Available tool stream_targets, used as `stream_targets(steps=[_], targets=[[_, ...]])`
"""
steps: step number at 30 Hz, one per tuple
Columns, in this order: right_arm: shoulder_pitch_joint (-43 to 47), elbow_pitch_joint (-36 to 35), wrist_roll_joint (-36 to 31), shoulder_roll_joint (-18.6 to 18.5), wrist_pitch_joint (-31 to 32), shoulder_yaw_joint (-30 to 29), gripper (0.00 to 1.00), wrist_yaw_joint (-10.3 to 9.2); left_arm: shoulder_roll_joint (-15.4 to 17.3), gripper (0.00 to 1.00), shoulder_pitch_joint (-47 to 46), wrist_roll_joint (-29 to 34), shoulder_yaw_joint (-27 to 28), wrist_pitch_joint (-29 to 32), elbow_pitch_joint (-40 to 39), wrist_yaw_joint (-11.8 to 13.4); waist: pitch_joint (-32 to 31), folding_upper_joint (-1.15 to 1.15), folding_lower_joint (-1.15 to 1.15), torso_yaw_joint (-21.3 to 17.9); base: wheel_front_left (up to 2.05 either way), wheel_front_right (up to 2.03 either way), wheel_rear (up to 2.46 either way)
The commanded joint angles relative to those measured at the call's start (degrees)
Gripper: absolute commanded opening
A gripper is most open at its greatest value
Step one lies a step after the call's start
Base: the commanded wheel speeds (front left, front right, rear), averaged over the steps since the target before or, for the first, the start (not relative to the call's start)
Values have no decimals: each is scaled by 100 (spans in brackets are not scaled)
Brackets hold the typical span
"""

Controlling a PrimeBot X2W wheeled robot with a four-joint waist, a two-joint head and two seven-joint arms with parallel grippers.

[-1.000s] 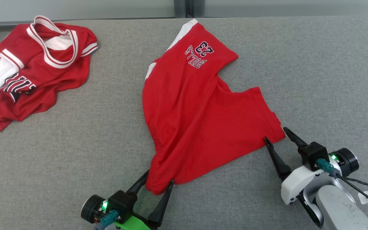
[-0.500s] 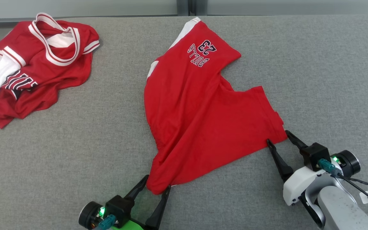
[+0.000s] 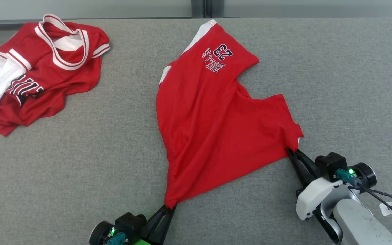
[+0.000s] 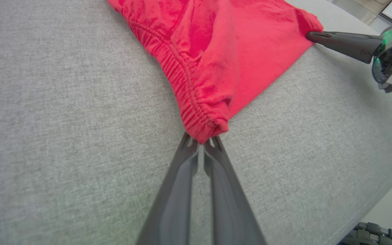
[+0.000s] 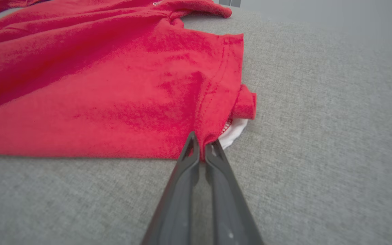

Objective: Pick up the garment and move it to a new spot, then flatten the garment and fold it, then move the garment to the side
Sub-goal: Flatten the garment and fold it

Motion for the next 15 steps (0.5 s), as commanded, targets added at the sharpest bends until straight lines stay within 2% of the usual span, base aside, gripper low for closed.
stream_targets(steps=[1, 5, 8, 13, 15], targets=[[20, -83, 189, -6, 1, -12, 0, -1, 73, 0, 31, -109, -35, -18, -68, 1, -130, 0, 0, -39, 0, 0, 0], [393, -586, 806, -119, 1, -142, 0, -1, 216, 0, 258, -515, -65, -18, -419, 1, -450, 0, 0, -92, 0, 0, 0], [753, -1171, 1281, -354, 0, -183, 0, -1, 465, 0, 459, -855, -68, -18, -880, 1, -700, 0, 0, -178, 0, 0, 0], [1553, -2559, 2178, -884, 229, -459, 0, -4, 955, 0, 945, -1635, 137, 116, -2117, 6, -1075, 0, 0, -394, 0, 0, 0], [1864, -3177, 2407, -1090, 448, -695, 0, -5, 1159, 0, 1099, -1824, 244, 337, -2739, 92, -1166, 0, 0, -493, 0, 0, 0]])
